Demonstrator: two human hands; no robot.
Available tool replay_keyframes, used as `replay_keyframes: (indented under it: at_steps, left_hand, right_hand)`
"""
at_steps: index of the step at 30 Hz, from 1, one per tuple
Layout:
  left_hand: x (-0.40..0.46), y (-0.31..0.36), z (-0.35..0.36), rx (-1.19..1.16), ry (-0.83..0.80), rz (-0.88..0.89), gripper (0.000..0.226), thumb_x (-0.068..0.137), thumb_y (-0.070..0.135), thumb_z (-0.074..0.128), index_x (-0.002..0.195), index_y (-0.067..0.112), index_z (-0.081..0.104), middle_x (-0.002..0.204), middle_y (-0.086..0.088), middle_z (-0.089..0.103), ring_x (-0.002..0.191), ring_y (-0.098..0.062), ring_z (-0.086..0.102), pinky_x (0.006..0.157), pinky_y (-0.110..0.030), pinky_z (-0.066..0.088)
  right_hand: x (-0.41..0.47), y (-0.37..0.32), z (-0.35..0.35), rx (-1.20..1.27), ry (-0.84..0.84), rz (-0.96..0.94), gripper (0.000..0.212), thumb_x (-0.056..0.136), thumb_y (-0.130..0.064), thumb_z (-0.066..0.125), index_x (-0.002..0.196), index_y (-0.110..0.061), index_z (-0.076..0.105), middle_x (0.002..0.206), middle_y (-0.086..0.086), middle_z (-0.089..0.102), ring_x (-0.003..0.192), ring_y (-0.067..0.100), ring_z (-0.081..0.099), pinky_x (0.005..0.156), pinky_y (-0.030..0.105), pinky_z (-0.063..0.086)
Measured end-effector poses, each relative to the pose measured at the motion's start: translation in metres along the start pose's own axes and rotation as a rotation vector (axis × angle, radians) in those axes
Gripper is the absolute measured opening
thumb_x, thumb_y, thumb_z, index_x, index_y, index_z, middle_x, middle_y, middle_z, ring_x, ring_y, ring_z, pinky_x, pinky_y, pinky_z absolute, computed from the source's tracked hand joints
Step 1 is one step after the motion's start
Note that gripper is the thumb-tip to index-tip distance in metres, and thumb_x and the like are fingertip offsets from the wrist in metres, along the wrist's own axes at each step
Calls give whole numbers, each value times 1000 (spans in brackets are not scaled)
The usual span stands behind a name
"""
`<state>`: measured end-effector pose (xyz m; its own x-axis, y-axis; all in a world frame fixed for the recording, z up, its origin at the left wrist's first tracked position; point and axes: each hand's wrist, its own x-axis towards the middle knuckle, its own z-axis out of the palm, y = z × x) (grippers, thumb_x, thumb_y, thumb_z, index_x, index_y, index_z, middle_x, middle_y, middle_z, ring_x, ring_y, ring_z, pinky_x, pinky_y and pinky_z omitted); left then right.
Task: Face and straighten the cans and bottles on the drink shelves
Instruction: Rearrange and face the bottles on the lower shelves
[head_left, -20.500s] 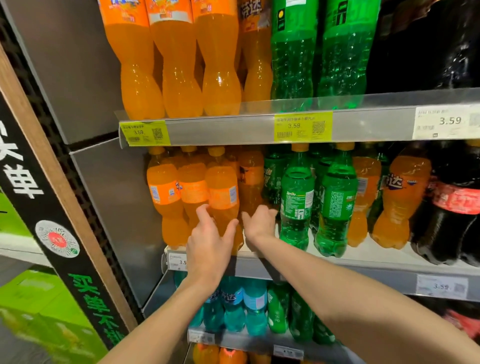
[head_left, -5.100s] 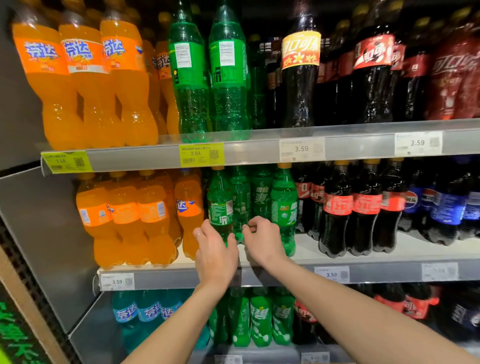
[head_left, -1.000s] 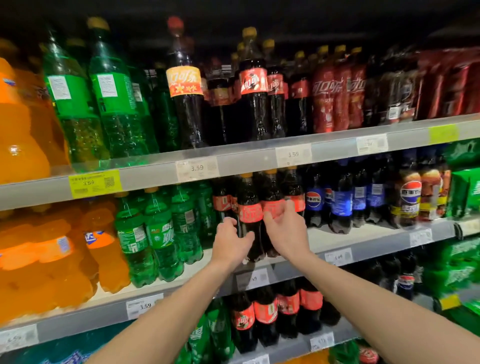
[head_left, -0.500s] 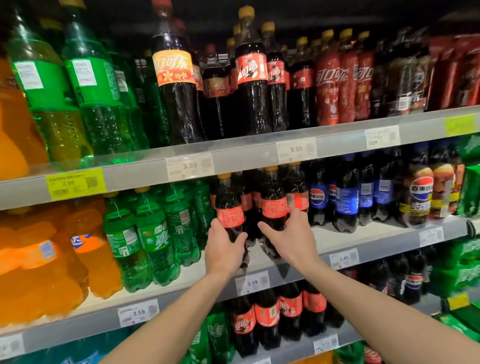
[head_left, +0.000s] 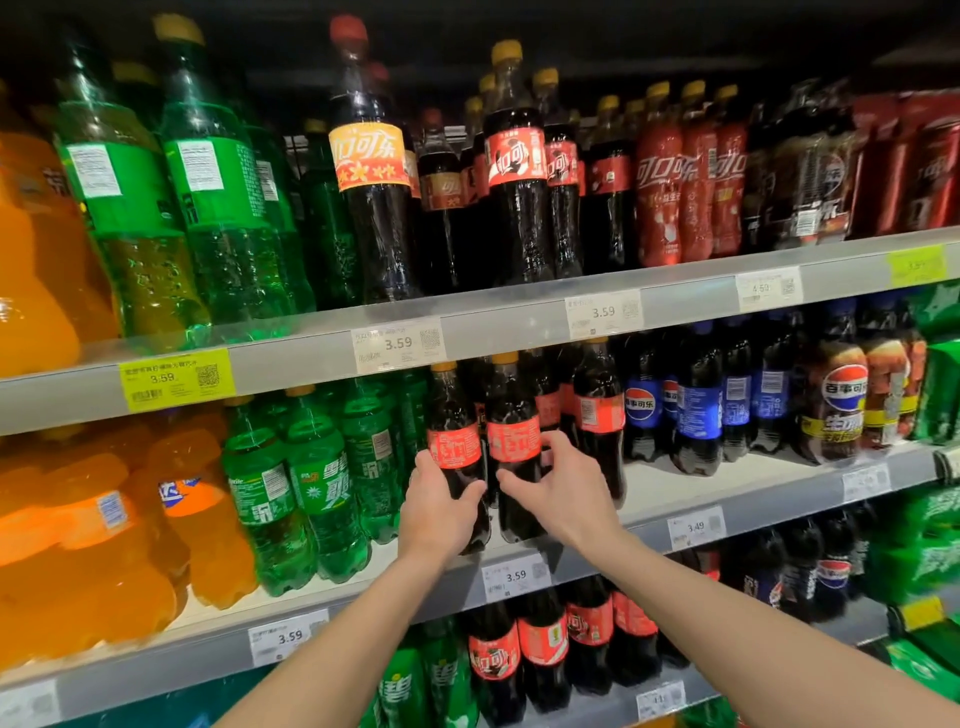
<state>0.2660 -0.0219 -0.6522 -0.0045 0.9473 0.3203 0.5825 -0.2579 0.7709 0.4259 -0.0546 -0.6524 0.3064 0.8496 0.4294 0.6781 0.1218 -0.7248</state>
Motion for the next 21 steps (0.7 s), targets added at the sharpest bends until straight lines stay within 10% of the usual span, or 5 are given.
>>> replay_keyframes:
  at_steps: [21]
  left_hand:
    - [-9, 5, -15, -42, -34, -20, 41, 89, 30, 73, 116, 24, 43, 111, 5, 62, 106, -18, 60, 93, -35, 48]
  right_hand:
    - [9, 18, 9, 157, -12, -54, 35, 86, -49, 72, 114, -32, 58, 86, -14, 63, 69, 1, 49, 73, 27, 48]
